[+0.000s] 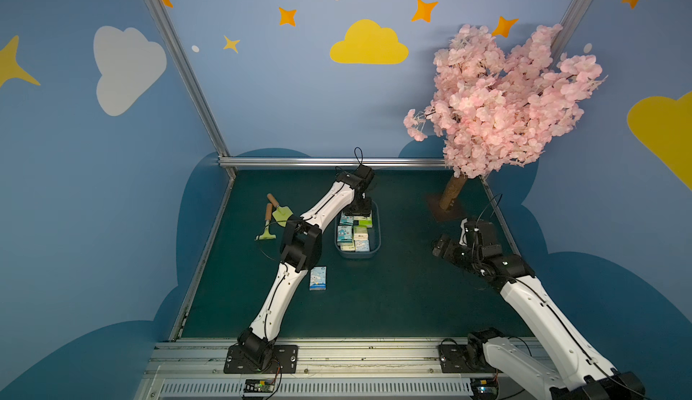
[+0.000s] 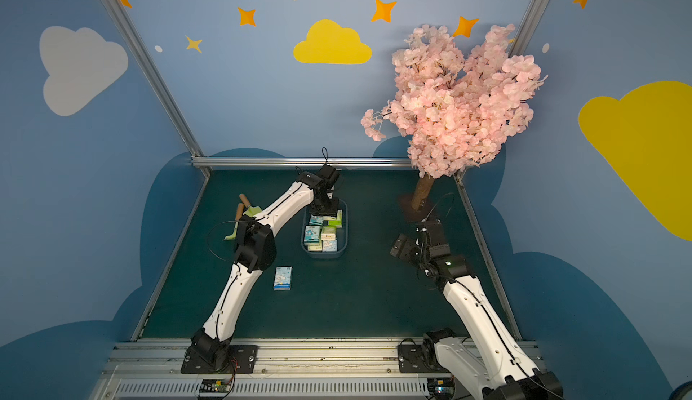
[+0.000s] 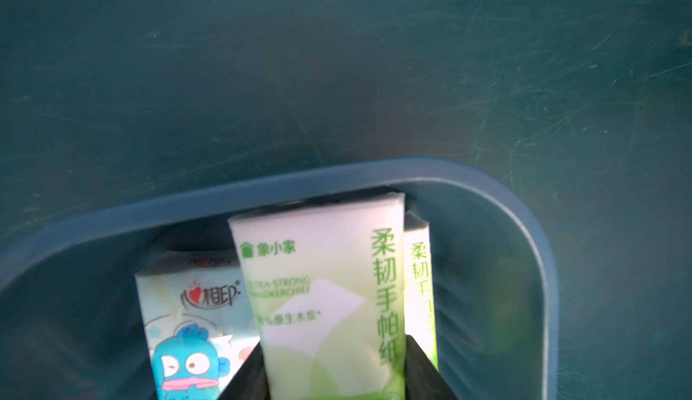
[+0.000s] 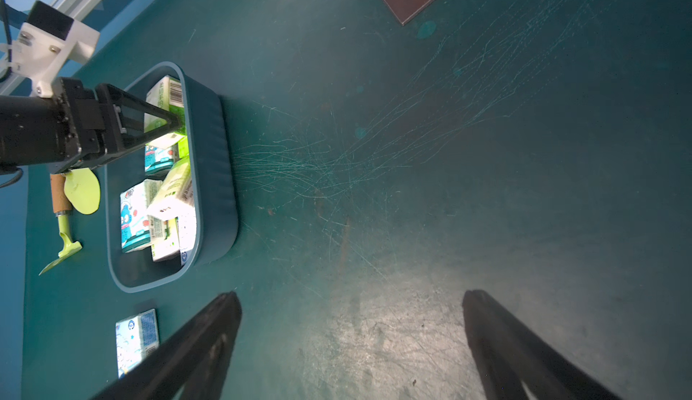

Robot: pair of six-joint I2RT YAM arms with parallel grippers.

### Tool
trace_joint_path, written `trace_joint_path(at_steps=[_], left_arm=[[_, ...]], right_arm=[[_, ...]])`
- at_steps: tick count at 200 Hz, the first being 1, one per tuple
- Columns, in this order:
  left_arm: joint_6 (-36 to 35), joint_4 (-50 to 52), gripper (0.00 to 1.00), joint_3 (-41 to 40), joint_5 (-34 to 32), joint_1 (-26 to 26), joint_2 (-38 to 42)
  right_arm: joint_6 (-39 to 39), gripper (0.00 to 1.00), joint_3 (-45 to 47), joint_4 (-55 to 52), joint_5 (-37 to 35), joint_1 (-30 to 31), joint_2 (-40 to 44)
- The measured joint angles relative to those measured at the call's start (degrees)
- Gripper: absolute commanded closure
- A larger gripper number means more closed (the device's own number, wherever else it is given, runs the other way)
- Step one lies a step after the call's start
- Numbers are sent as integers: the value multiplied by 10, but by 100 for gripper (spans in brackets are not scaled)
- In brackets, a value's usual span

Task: Take the pocket tissues out of the storage box
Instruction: Pick up the pocket tissues from the storage box.

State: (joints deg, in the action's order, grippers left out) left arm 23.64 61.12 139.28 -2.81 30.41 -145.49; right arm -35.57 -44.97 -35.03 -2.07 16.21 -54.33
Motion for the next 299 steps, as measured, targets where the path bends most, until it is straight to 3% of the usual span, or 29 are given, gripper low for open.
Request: trace_joint_path(at_steps=[46, 100, 172, 233, 299], left_arm=[[-1, 16, 52, -12, -2, 7, 26], [12, 14, 52, -94, -4, 27, 141], [54, -48, 52, -342, -2, 49, 342], [136, -76, 52, -571, -3, 93, 522], [218, -82, 52, -707, 3, 165, 605]], right_arm=[[0, 2, 0, 0, 0, 0, 3], [0, 2, 3, 0, 2, -3, 5], [0, 2, 21, 0, 14, -3, 9], [0, 2, 29, 0, 32, -3, 9], [0, 2, 31, 0, 52, -3, 10]])
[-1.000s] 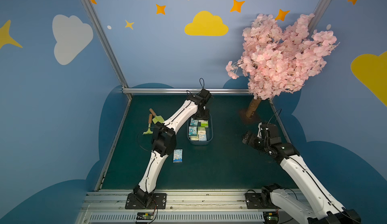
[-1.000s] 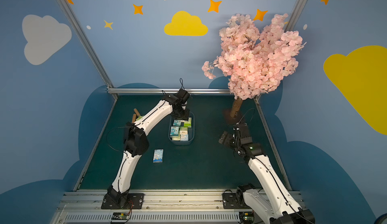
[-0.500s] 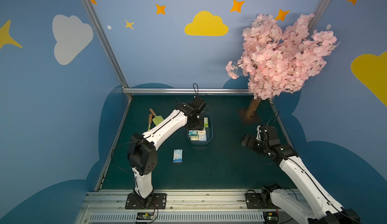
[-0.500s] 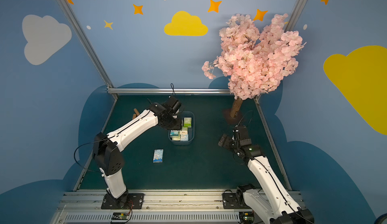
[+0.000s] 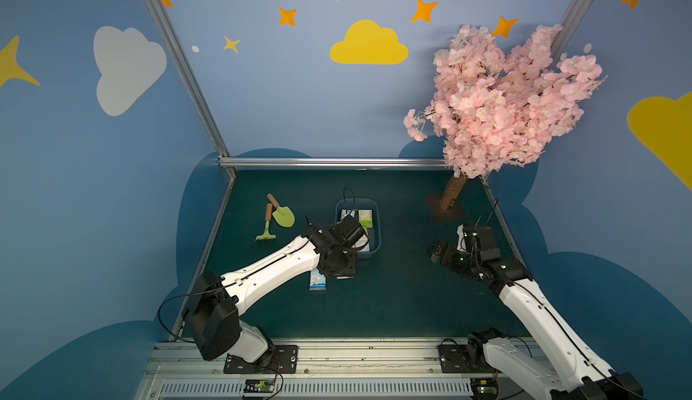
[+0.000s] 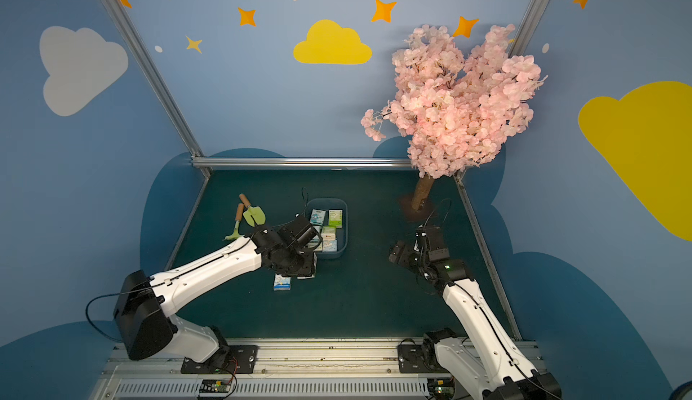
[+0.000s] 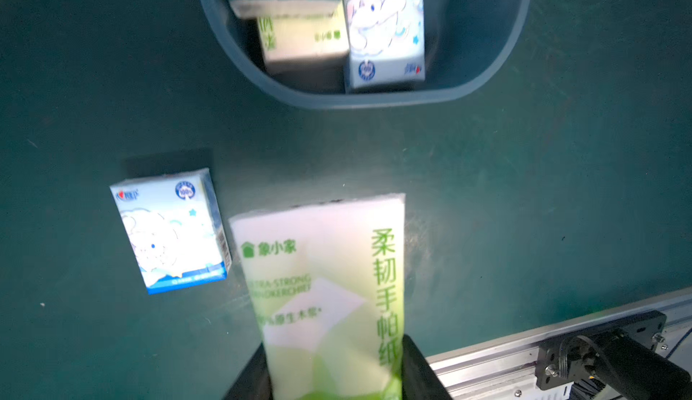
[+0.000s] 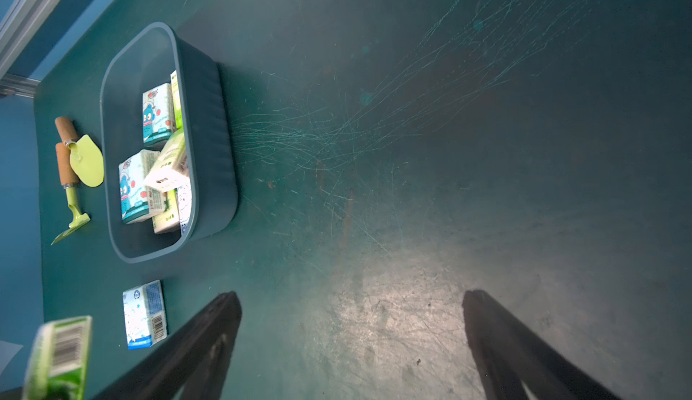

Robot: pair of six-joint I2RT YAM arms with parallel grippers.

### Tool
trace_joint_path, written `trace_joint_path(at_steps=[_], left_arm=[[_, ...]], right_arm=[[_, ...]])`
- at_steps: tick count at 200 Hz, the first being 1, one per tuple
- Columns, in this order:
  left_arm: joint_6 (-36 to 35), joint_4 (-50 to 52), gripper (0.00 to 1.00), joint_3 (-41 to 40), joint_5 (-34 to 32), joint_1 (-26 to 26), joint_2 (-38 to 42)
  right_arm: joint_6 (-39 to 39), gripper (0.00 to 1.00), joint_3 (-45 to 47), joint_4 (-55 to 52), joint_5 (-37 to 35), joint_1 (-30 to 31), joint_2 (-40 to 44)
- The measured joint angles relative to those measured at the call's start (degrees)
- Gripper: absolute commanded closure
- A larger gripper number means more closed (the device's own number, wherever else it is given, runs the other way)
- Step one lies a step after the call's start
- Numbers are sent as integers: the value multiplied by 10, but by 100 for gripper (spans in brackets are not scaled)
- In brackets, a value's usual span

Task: Take the pocket tissues out of the storage box
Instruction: Pick up the pocket tissues from the storage box, then place the pocket tissues at the center of the board.

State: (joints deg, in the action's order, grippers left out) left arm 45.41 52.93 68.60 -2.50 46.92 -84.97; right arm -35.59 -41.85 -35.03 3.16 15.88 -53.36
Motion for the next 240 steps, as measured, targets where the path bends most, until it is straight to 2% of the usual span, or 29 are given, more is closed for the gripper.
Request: trace_joint_path(at_steps=[39, 144, 240], left_arm=[[24, -15, 52, -39, 1, 13, -18], [28, -75, 53, -23, -18, 33, -150], [26, -84, 50, -14, -40, 34, -184]], right_arm=[[-2, 2, 2, 0, 8, 0, 11], [-3, 2, 27, -19, 9, 0, 57], [-2, 2, 27, -22, 8, 0, 58]])
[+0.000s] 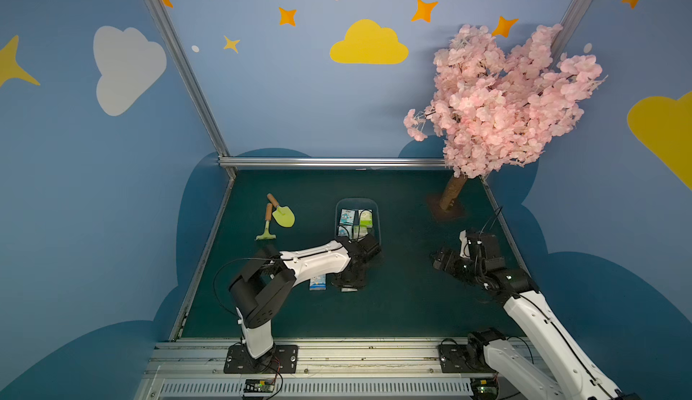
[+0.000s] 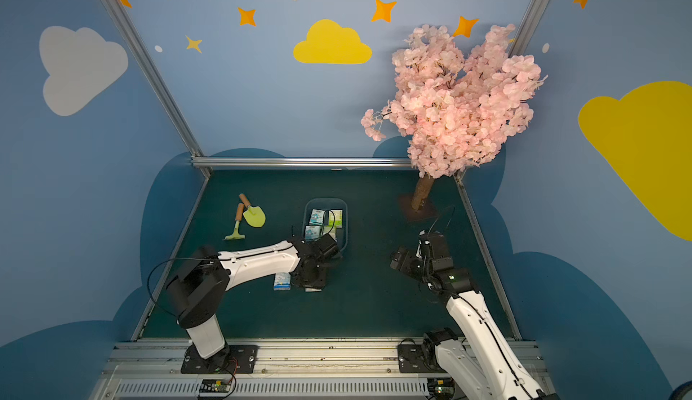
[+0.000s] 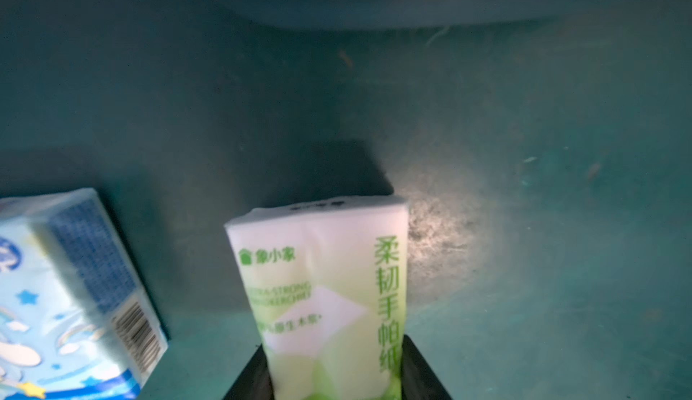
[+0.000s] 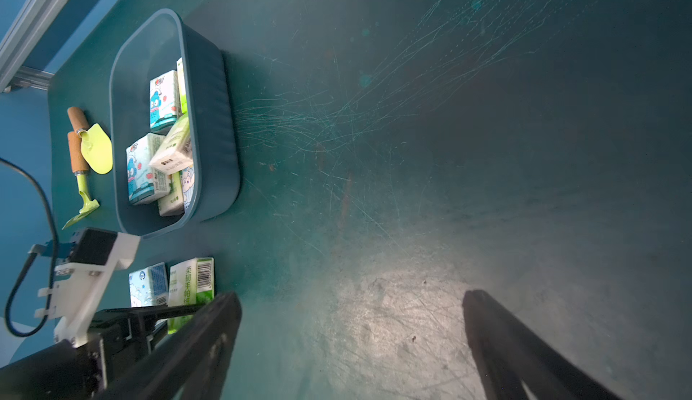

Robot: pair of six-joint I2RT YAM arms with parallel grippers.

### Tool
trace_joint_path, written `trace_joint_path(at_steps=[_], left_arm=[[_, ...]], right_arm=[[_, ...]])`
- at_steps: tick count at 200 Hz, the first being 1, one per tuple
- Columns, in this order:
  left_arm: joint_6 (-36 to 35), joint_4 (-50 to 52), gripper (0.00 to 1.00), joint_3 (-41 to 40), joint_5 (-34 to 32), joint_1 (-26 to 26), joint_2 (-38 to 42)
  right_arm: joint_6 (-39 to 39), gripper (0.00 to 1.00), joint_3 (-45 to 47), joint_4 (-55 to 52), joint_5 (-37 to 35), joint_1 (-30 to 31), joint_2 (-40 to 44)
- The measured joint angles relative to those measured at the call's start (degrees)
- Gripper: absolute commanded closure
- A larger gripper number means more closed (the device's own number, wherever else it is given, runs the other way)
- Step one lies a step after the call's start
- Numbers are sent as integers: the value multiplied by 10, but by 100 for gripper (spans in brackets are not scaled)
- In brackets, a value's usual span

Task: Take the pocket tissues out of the storage box
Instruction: Place the pocket tissues at the center of the board.

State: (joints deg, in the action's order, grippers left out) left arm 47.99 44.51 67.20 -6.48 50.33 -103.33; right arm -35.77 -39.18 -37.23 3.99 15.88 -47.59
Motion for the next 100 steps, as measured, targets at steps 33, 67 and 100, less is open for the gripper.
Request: trace_joint_path(at_steps=[33, 67, 100], left_arm=[[-2, 0, 44, 5, 0, 0, -5], [-3, 0, 38, 5, 0, 0, -5], [-4, 1, 32, 5, 0, 0, -3]], right_arm=[[1, 2, 0, -4, -1, 0, 5], [11, 2, 0, -9, -3, 0, 7], [20, 2, -2, -16, -3, 0, 4]])
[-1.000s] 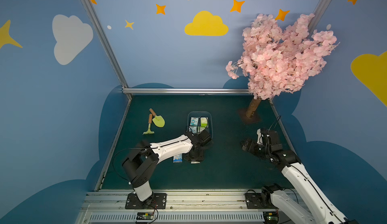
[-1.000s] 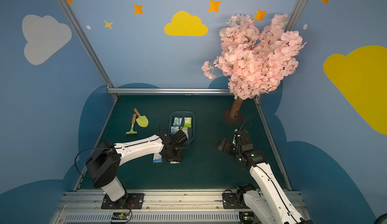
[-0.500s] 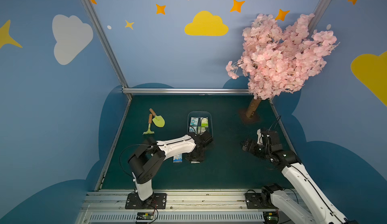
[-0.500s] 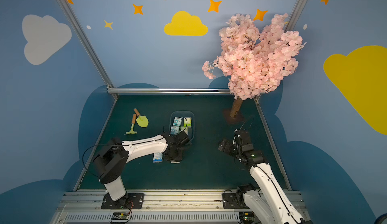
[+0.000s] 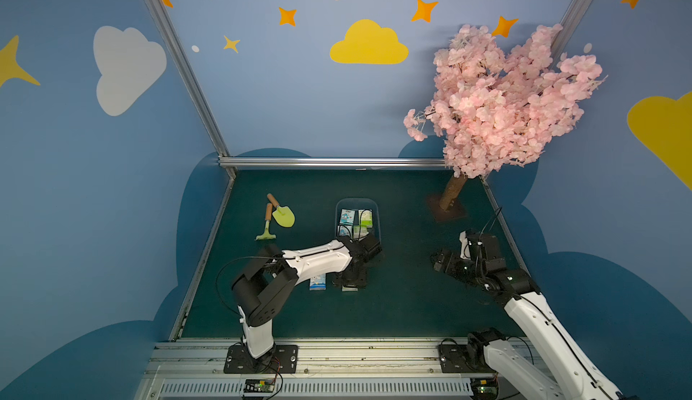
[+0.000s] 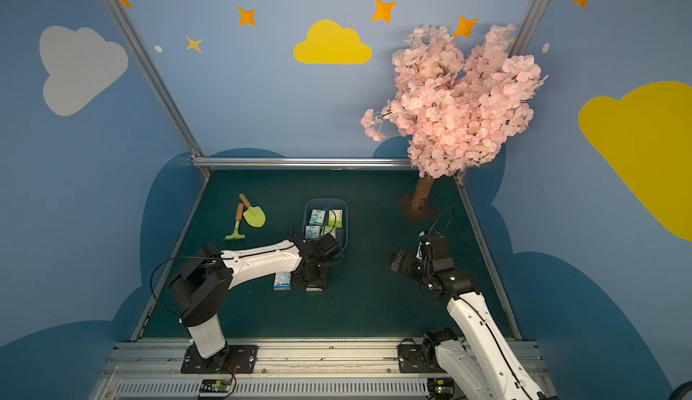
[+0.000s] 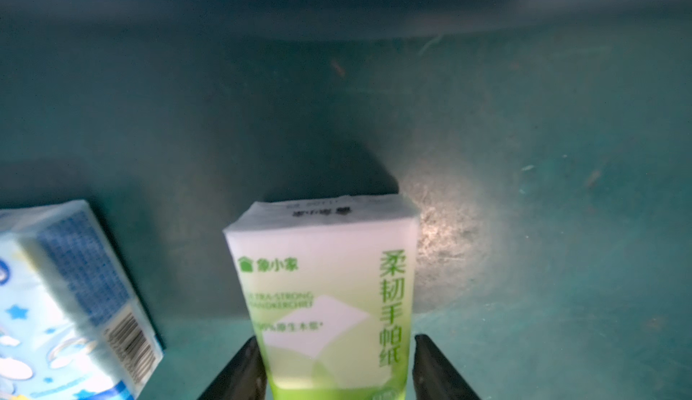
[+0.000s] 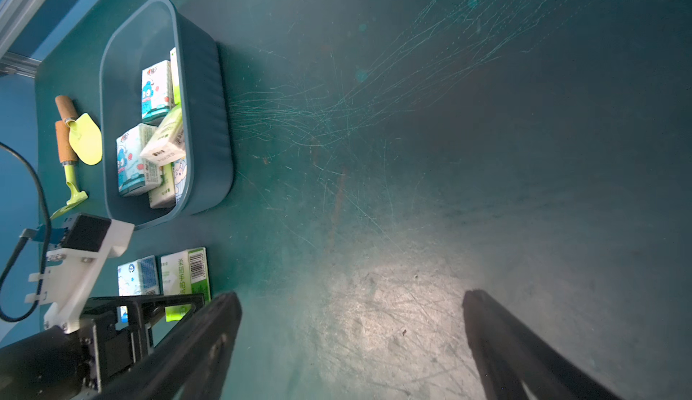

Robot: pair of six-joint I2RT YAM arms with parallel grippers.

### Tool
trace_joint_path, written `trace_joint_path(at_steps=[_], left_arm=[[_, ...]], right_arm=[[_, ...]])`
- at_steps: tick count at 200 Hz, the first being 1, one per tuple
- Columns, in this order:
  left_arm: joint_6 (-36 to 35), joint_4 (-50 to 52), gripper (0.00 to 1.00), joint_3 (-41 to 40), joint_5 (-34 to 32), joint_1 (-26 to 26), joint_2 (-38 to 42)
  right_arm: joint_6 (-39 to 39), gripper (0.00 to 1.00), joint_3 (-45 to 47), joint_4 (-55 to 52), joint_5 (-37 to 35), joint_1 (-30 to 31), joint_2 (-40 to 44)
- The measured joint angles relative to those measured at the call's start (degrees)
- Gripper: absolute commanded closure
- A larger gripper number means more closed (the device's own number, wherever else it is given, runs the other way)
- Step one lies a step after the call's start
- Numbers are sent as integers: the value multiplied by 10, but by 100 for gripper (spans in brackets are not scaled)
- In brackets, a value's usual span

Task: Take the pocket tissues out of the storage box
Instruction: Place the pocket tissues at the center of the board.

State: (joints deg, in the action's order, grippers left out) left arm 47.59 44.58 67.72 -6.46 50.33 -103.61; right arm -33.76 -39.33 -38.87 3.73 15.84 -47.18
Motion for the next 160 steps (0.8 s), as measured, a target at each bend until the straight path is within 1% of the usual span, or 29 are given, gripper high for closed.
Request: trace_joint_path(at_steps=[34, 74, 100, 126, 160], left_arm=[[0, 5, 26, 0, 0, 0, 30], [2, 15, 19, -1, -14, 0, 102], [3, 33, 16, 0, -32, -3, 139], [2, 45, 12, 0, -46, -18, 174], [-14, 51, 6, 1, -64, -55, 230]], right_arm=[[8, 2, -17, -15, 0, 0, -9], [17, 2, -49, -30, 1, 0, -16], [19, 2, -65, -39, 7, 0, -26], [18, 2, -83, -51, 18, 3, -45], [14, 2, -115, -61, 20, 20, -78]])
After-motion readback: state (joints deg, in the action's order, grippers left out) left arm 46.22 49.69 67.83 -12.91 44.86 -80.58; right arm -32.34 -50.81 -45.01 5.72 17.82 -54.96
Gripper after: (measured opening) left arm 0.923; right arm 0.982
